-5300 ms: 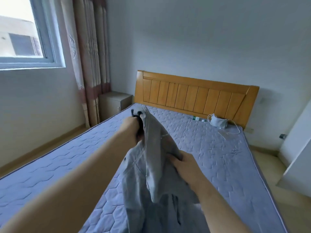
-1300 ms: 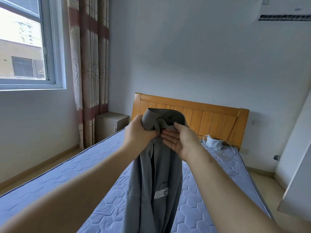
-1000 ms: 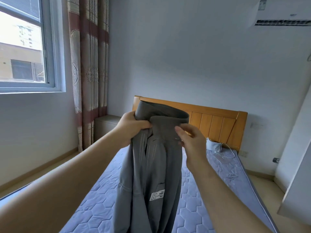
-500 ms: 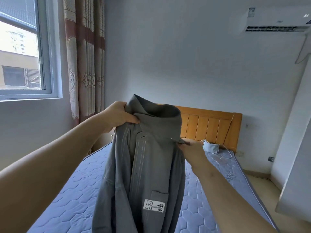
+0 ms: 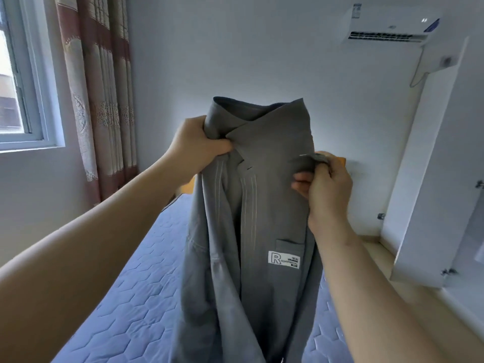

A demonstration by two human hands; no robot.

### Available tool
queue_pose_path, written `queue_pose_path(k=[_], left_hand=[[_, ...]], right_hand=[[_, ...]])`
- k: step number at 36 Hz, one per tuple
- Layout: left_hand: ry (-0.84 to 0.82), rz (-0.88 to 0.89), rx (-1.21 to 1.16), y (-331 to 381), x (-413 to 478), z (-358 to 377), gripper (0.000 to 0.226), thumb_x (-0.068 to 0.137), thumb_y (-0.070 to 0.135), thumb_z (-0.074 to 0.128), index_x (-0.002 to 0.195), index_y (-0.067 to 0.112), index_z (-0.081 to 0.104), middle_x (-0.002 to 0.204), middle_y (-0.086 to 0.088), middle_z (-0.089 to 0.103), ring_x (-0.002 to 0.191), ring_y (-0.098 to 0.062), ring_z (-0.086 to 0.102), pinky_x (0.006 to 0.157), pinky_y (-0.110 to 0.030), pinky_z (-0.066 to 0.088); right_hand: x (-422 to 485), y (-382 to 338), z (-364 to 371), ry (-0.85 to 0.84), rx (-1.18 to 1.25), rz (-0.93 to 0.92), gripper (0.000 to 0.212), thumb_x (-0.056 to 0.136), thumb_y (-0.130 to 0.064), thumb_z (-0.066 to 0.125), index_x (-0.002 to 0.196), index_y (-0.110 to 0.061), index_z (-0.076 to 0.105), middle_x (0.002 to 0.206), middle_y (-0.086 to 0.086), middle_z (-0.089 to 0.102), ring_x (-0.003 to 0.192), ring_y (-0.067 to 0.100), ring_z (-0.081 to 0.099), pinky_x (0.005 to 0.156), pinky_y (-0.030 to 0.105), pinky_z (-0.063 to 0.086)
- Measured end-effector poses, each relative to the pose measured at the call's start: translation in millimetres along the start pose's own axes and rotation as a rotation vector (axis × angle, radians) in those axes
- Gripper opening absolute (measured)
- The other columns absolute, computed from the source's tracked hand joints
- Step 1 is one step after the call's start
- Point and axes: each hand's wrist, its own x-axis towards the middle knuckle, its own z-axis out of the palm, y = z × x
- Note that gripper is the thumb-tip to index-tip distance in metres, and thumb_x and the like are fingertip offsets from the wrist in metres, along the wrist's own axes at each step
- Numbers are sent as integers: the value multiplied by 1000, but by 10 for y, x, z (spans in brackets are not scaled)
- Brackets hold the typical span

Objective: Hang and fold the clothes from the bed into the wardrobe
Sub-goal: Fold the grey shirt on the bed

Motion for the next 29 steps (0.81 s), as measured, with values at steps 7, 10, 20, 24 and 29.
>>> queue_pose_path(k=[7,10,20,24,29], left_hand=[[-151,-76,-389,84,-49,-355,19,74,-7,67,78,12,66,64,7,71,61,-8,68,58,-20,55],[-178,-80,-453,111,-37,-431,17,75,-6,66,77,11,67,63,4,71,59,-10,68,56,-21,54],[-292,-243,-350,-509,22,2,18,71,0,72,84,10,66,78,-5,73,72,-18,69,67,-29,57],[-351,-439,-283,-1170,-73,514,15,72,3,73,83,12,66,76,-4,71,67,-15,68,60,-26,57],[-378,-741,-305,-2092,-169,1235,14,74,0,70,77,12,65,63,-2,69,54,-14,67,47,-23,52]], right_hand=[[-343,-246,128,141,-167,-367,38,93,-5,38,81,-37,55,73,-13,60,59,4,61,59,21,54],[-401,-329,167,167,-200,-432,36,92,-6,40,82,-37,56,83,-2,63,60,4,61,63,23,54],[-327,320,-32,207,-413,-264,31,93,-11,43,76,-34,55,62,-8,60,51,1,56,57,12,44],[-277,1034,-323,185,-572,-63,21,94,-12,43,88,-24,59,64,-11,60,61,15,61,60,27,43],[-190,2036,-731,149,-757,170,19,95,-17,44,96,-23,62,76,-6,65,77,23,62,54,18,33]])
